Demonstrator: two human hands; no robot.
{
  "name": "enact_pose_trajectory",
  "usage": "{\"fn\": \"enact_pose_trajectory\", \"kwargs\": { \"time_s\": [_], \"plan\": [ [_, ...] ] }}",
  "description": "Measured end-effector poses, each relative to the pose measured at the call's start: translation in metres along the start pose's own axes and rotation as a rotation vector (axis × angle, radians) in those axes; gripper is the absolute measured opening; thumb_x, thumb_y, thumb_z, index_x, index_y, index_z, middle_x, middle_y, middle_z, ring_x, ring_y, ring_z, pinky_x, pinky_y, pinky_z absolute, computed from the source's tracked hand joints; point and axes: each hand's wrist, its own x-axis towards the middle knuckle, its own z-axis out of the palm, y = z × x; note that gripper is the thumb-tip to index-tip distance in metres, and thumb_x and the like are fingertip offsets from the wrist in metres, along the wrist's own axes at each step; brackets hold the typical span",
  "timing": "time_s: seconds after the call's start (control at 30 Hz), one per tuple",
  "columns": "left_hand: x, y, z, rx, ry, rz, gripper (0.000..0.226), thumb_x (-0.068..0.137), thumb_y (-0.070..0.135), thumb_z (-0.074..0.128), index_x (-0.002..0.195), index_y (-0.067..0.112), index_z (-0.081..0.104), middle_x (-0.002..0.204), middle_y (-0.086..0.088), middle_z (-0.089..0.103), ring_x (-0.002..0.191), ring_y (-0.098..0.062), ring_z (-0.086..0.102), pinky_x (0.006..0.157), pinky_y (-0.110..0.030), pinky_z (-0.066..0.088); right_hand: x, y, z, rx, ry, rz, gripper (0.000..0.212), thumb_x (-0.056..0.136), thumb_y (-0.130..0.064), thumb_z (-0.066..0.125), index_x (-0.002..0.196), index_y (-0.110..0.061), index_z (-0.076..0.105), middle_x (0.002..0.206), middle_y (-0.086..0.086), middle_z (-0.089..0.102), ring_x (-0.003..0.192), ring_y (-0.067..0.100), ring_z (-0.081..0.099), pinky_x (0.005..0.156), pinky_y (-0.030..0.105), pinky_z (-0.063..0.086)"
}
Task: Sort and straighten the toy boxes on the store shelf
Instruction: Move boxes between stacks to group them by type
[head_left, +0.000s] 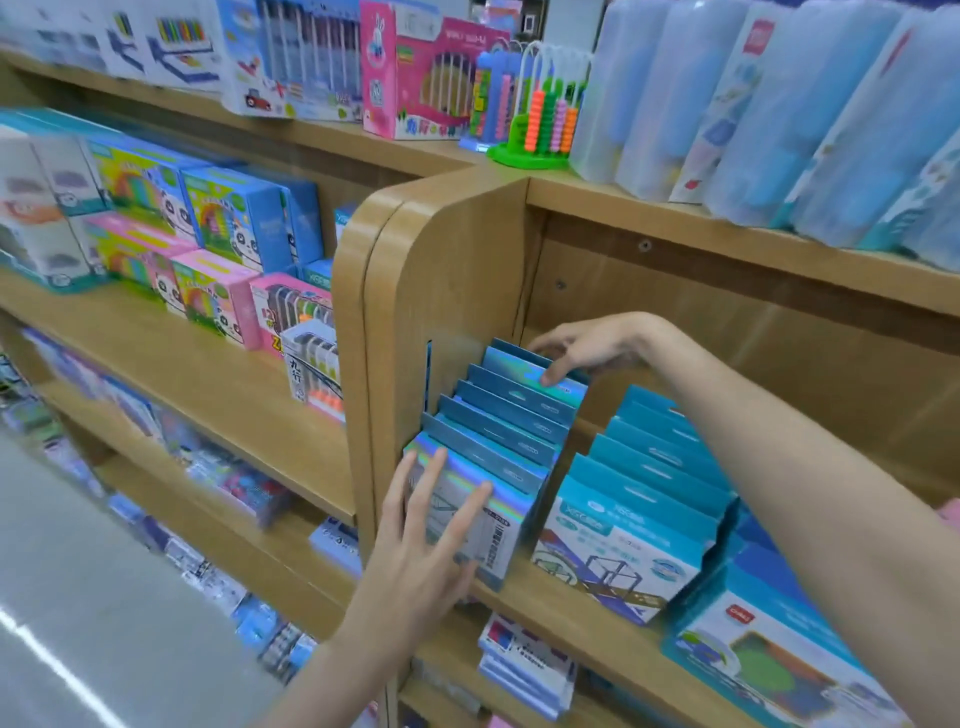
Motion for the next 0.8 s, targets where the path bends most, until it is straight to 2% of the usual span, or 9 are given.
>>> {"fn": "enact_pose_trajectory", "kwargs": {
  "time_s": [0.07, 0.13, 0.33, 0.47, 0.57, 0.7, 0.8],
  "plan": [
    [0.001, 0.003, 0.001, 0.035, -0.002, -0.011, 0.094, 0.064, 0.034, 0.08, 0.141, 0.026, 0.027, 0.146, -0.02, 0.026, 0.136, -0.042, 0.019, 0.103, -0.058, 0.016, 0.0, -0.001, 0.002, 0.0, -0.005, 0.004, 0.053, 0.09, -0.01, 0.052, 0.138, -0.017, 0.031, 0.124, 0.003, 0.046, 0.121, 0.028, 0.049, 0.095, 0.038, 0.045],
    [0.001, 0.007, 0.001, 0.06, 0.007, -0.017, 0.095, 0.062, 0.036, 0.081, 0.14, 0.025, 0.027, 0.144, -0.021, 0.027, 0.134, -0.044, 0.021, 0.102, -0.059, 0.015, 0.0, -0.002, 0.004, 0.008, -0.017, -0.002, 0.052, 0.09, -0.01, 0.054, 0.137, -0.017, 0.033, 0.129, 0.006, 0.049, 0.117, 0.027, 0.053, 0.098, 0.042, 0.045],
    [-0.005, 0.005, 0.0, 0.046, 0.075, 0.003, 0.092, 0.064, 0.034, 0.079, 0.14, 0.025, 0.027, 0.144, -0.019, 0.026, 0.134, -0.044, 0.02, 0.104, -0.056, 0.019, -0.004, -0.007, 0.012, 0.034, -0.015, -0.011, 0.048, 0.09, -0.01, 0.054, 0.135, -0.017, 0.037, 0.132, 0.009, 0.051, 0.115, 0.027, 0.055, 0.1, 0.045, 0.044],
    [-0.002, 0.003, -0.003, 0.042, 0.075, 0.008, 0.092, 0.064, 0.034, 0.078, 0.139, 0.026, 0.026, 0.143, -0.018, 0.027, 0.133, -0.043, 0.021, 0.097, -0.056, 0.033, -0.008, -0.008, 0.023, -0.075, 0.137, -0.029, 0.053, 0.091, -0.014, 0.051, 0.14, -0.014, 0.029, 0.142, 0.007, 0.039, 0.125, 0.025, 0.044, 0.101, 0.036, 0.039],
    [0.0, 0.001, -0.004, 0.05, 0.069, 0.016, 0.089, 0.062, 0.036, 0.079, 0.137, 0.025, 0.032, 0.142, -0.017, 0.027, 0.132, -0.042, 0.022, 0.097, -0.057, 0.03, -0.006, -0.005, 0.033, -0.129, 0.231, -0.08, 0.058, 0.092, -0.017, 0.05, 0.143, -0.013, 0.023, 0.149, 0.007, 0.029, 0.134, 0.022, 0.032, 0.106, 0.031, 0.029],
    [-0.001, -0.002, -0.006, 0.042, 0.054, 0.023, 0.092, 0.062, 0.036, 0.081, 0.138, 0.025, 0.03, 0.143, -0.018, 0.026, 0.133, -0.042, 0.021, 0.1, -0.054, 0.025, -0.006, -0.004, 0.038, -0.142, 0.348, -0.159, 0.057, 0.09, -0.022, 0.054, 0.14, -0.015, 0.028, 0.144, 0.01, 0.036, 0.127, 0.023, 0.039, 0.105, 0.033, 0.032],
    [-0.002, -0.004, -0.009, 0.031, 0.06, 0.031, 0.095, 0.064, 0.037, 0.08, 0.14, 0.025, 0.025, 0.145, -0.02, 0.024, 0.135, -0.041, 0.02, 0.101, -0.056, 0.029, -0.018, 0.003, 0.038, -0.126, 0.481, -0.213, 0.055, 0.088, -0.022, 0.056, 0.137, -0.017, 0.032, 0.142, 0.009, 0.04, 0.126, 0.022, 0.042, 0.107, 0.036, 0.036]
  ]
}}
